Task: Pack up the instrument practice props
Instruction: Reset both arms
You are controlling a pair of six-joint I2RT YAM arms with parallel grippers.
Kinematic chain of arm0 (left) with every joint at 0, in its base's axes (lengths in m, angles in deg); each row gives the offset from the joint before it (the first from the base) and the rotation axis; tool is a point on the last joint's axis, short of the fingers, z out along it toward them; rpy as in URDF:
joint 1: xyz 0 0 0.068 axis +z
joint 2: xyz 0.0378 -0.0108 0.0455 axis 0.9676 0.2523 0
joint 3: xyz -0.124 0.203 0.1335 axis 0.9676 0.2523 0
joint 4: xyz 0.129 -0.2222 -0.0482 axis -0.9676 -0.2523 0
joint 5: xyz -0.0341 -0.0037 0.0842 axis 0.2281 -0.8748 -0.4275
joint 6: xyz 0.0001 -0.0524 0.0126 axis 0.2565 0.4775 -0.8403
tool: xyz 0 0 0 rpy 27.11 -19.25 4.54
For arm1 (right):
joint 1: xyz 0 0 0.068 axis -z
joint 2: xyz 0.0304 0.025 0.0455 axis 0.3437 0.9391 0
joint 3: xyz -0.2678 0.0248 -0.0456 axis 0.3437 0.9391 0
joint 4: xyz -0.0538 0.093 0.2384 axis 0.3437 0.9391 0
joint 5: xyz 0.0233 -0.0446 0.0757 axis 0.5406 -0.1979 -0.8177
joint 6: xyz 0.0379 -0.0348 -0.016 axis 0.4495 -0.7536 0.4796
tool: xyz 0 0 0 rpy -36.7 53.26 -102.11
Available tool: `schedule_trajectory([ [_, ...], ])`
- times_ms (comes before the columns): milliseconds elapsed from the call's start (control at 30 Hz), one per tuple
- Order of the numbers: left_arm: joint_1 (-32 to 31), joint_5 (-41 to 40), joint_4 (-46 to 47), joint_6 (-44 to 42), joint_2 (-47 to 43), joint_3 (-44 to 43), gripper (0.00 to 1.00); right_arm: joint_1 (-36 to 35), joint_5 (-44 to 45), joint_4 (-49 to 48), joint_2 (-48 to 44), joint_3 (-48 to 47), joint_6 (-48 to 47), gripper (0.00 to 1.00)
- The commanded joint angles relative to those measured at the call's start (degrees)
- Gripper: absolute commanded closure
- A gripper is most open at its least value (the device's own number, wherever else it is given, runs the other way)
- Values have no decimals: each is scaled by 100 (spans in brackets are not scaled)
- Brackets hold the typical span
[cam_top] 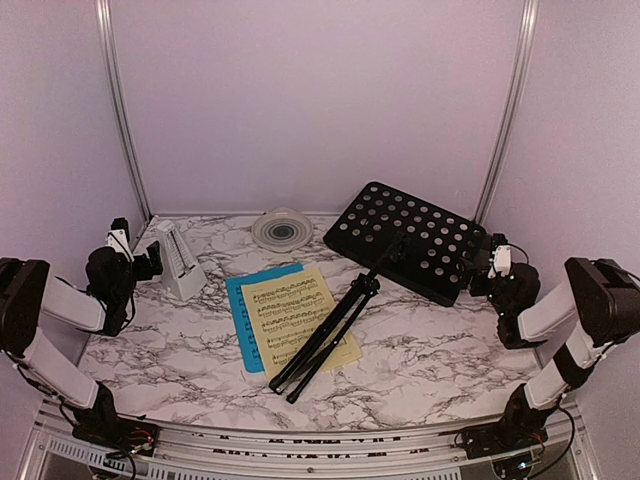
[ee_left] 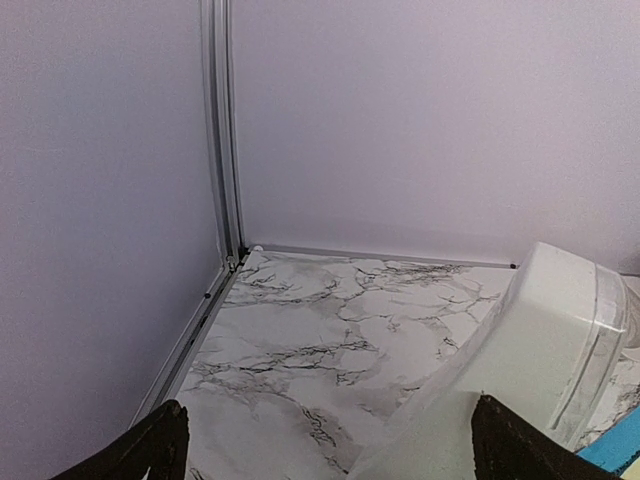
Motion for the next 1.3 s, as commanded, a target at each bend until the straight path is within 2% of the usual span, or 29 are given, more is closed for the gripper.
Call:
schedule_trajectory([
  [0, 16, 47, -24, -20, 4, -72, 0, -44, 48, -135, 29, -145, 39, 0],
  [1267, 22, 46, -25, -19, 6, -67, 0, -44, 45, -135, 29, -141, 34, 0],
])
